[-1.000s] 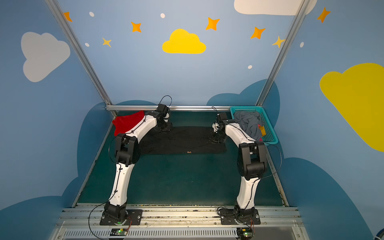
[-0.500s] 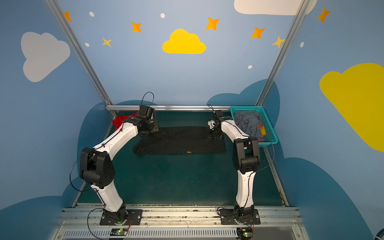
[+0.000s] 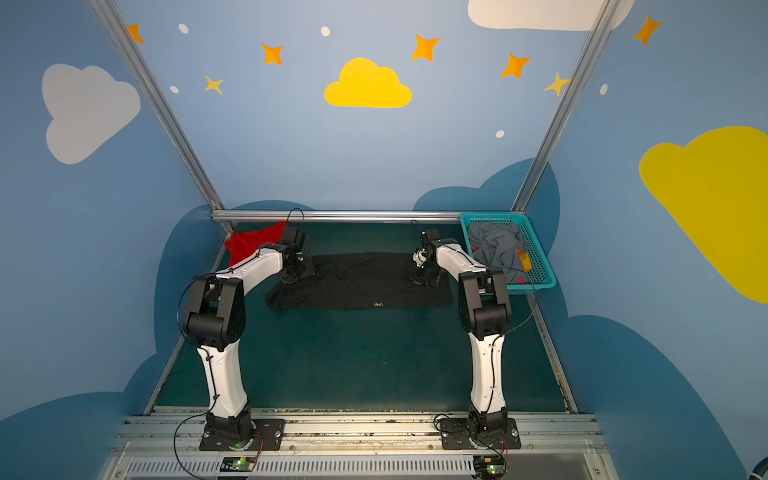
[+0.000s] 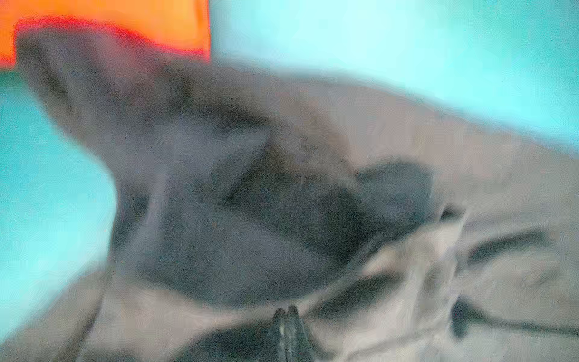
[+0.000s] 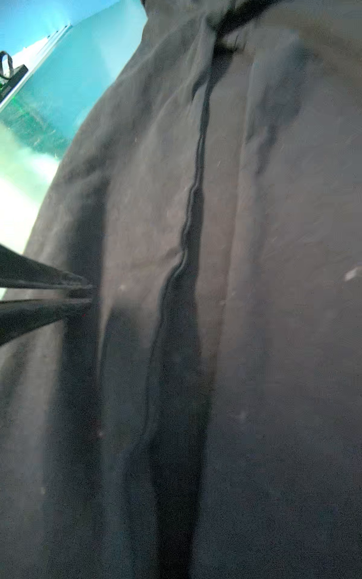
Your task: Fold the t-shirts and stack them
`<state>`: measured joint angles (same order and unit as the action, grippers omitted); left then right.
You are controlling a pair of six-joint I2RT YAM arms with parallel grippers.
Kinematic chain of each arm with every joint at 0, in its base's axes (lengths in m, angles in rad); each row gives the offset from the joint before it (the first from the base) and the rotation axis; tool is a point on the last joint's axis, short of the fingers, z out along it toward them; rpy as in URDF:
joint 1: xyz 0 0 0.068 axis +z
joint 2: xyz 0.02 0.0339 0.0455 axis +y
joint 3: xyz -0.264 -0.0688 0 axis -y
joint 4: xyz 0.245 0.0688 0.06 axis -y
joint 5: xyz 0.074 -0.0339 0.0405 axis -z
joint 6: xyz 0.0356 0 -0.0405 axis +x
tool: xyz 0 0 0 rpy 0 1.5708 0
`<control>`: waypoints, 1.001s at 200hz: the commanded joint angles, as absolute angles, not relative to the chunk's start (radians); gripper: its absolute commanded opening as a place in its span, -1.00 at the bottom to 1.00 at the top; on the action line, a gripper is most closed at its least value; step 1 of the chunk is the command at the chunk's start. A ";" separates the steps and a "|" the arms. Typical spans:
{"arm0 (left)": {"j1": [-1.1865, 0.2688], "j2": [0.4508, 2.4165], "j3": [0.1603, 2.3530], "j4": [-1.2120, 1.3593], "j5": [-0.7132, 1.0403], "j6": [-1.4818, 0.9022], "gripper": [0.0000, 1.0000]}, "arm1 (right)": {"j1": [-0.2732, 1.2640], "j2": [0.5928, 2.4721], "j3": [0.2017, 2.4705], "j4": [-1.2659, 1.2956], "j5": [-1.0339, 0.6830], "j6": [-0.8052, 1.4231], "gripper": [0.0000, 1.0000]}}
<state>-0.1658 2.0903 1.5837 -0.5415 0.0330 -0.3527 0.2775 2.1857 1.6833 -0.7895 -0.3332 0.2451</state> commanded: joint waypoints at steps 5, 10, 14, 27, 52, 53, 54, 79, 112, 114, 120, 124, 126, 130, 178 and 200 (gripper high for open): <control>-0.136 2.191 1.692 -0.529 0.083 -0.302 -0.85 | 0.276 2.161 1.643 -0.799 -0.310 0.233 -0.72; -0.132 2.212 1.716 -0.530 0.095 -0.295 -0.84 | 0.278 2.157 1.636 -0.797 -0.308 0.233 -0.72; -0.131 2.228 1.737 -0.535 0.101 -0.292 -0.84 | 0.277 2.153 1.630 -0.796 -0.307 0.234 -0.72; -0.125 2.269 1.804 -0.558 0.116 -0.284 -0.84 | 0.277 2.139 1.608 -0.796 -0.305 0.235 -0.71; -0.124 2.305 1.884 -0.560 0.121 -0.273 -0.83 | 0.277 2.109 1.573 -0.796 -0.305 0.236 -0.69; -0.124 2.305 1.886 -0.559 0.121 -0.272 -0.83 | 0.276 2.107 1.572 -0.796 -0.305 0.237 -0.69; -0.124 2.306 1.889 -0.559 0.121 -0.271 -0.83 | 0.276 2.106 1.571 -0.797 -0.306 0.237 -0.69; -0.124 2.304 1.955 -0.588 0.138 -0.262 -0.82 | 0.277 2.079 1.587 -0.812 -0.311 0.229 -0.65; -0.130 2.147 1.812 -0.516 0.164 -0.296 -0.80 | 0.269 2.098 1.709 -0.835 -0.295 0.212 -0.54; -0.130 2.133 1.800 -0.510 0.164 -0.299 -0.80 | 0.269 2.105 1.720 -0.837 -0.295 0.210 -0.53; -0.130 2.096 1.754 -0.491 0.165 -0.305 -0.79 | 0.266 2.126 1.759 -0.846 -0.295 0.207 -0.52; -0.132 2.071 1.724 -0.479 0.165 -0.310 -0.78 | 0.265 2.143 1.785 -0.852 -0.295 0.204 -0.51; -0.132 2.059 1.710 -0.474 0.167 -0.312 -0.78 | 0.264 2.153 1.799 -0.854 -0.295 0.202 -0.50; -0.133 2.037 1.680 -0.462 0.166 -0.313 -0.77 | 0.262 2.173 1.827 -0.861 -0.294 0.200 -0.49; -0.133 1.949 1.479 -0.492 0.100 -0.343 -0.80 | 0.254 2.460 2.211 -0.976 -0.276 0.195 -0.41; -0.141 1.945 1.401 -0.462 0.106 -0.379 -0.81 | 0.247 2.552 2.324 -1.017 -0.240 0.224 -0.36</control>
<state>-0.1345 1.9335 1.4796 -0.4614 0.1204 -0.3378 0.2558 2.4645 2.2414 -0.9035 -0.2840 0.2047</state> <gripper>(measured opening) 0.099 0.316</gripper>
